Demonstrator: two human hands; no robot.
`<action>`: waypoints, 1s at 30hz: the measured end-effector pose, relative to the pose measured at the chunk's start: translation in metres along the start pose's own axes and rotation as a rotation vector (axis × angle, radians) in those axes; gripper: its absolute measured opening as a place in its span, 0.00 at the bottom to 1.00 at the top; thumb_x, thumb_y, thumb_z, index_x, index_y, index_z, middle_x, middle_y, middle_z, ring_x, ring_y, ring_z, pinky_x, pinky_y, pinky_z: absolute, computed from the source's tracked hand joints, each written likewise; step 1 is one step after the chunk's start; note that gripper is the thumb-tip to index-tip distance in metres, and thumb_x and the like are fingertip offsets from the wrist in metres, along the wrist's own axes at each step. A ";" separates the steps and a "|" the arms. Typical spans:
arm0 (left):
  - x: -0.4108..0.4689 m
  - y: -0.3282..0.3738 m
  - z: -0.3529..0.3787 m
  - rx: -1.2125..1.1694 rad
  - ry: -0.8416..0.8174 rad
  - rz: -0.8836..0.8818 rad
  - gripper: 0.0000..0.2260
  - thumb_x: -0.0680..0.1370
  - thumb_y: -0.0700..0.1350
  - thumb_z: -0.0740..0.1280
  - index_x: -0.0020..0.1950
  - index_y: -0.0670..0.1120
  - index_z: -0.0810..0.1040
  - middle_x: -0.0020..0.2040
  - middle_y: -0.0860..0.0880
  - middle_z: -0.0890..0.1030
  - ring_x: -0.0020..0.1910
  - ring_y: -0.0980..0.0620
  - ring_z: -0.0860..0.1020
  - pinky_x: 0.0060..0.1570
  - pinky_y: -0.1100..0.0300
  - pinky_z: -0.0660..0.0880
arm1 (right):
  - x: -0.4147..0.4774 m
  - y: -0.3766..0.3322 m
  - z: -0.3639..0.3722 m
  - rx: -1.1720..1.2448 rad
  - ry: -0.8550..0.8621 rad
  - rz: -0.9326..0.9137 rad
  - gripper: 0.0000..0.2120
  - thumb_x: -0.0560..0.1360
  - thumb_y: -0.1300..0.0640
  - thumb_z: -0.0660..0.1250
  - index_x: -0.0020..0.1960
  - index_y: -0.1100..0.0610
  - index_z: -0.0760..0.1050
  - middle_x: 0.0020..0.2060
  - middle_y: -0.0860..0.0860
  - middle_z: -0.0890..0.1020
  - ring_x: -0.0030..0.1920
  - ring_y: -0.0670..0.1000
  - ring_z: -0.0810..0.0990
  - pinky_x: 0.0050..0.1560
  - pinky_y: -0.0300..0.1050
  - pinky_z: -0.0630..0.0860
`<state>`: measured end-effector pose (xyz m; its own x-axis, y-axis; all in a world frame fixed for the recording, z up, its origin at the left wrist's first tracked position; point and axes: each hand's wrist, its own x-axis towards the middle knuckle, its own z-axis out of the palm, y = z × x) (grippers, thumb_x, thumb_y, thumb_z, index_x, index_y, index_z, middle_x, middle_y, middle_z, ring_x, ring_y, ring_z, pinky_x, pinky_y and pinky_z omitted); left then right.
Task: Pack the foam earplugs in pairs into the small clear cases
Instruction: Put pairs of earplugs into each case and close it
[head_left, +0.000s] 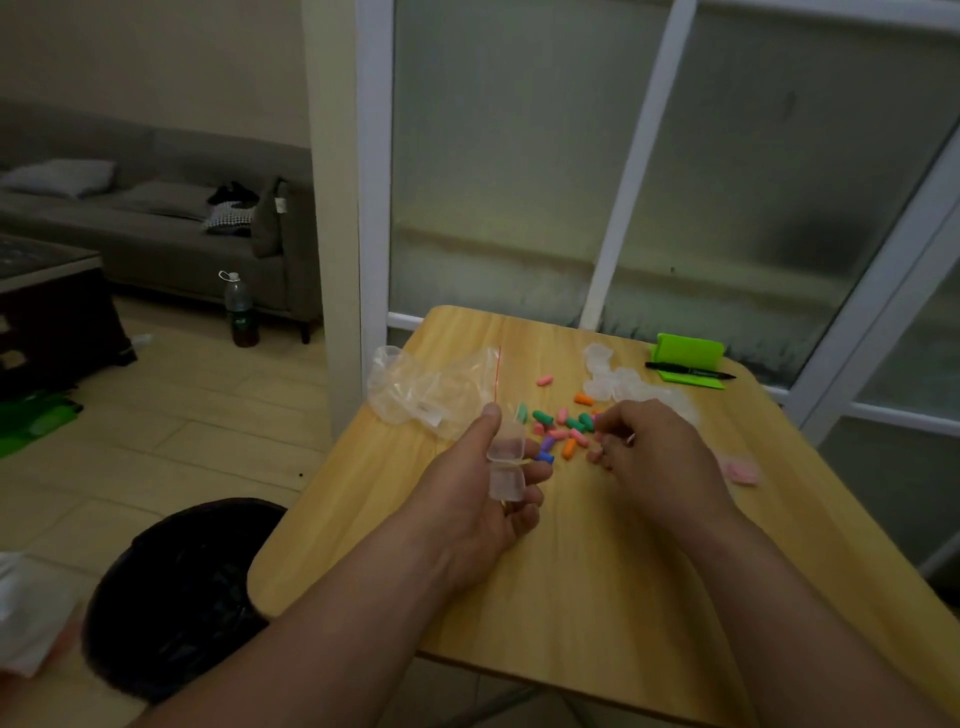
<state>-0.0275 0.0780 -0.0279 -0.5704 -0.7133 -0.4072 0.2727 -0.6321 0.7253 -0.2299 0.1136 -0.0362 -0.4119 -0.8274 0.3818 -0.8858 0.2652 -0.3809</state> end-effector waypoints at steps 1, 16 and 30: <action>0.000 0.000 0.000 0.003 0.007 -0.002 0.27 0.83 0.65 0.60 0.60 0.42 0.81 0.38 0.46 0.81 0.29 0.52 0.74 0.28 0.61 0.72 | 0.001 0.001 0.001 -0.050 -0.013 -0.015 0.07 0.79 0.53 0.72 0.56 0.45 0.83 0.50 0.46 0.79 0.52 0.49 0.79 0.53 0.52 0.80; 0.003 -0.002 0.001 0.040 0.022 -0.031 0.26 0.83 0.64 0.59 0.58 0.42 0.81 0.37 0.46 0.81 0.29 0.52 0.73 0.29 0.61 0.69 | 0.003 -0.002 0.016 -0.294 -0.038 -0.080 0.07 0.80 0.48 0.68 0.55 0.45 0.83 0.48 0.47 0.76 0.54 0.52 0.75 0.52 0.52 0.76; 0.009 -0.009 0.008 -0.054 -0.106 -0.045 0.30 0.84 0.65 0.57 0.70 0.43 0.78 0.49 0.45 0.80 0.41 0.51 0.78 0.42 0.57 0.76 | -0.046 -0.059 -0.030 0.369 -0.078 -0.199 0.03 0.81 0.55 0.72 0.52 0.46 0.80 0.44 0.40 0.82 0.47 0.38 0.80 0.43 0.30 0.74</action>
<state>-0.0419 0.0797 -0.0338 -0.6606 -0.6500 -0.3757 0.2847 -0.6799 0.6758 -0.1651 0.1512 -0.0064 -0.2111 -0.8833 0.4186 -0.8047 -0.0861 -0.5874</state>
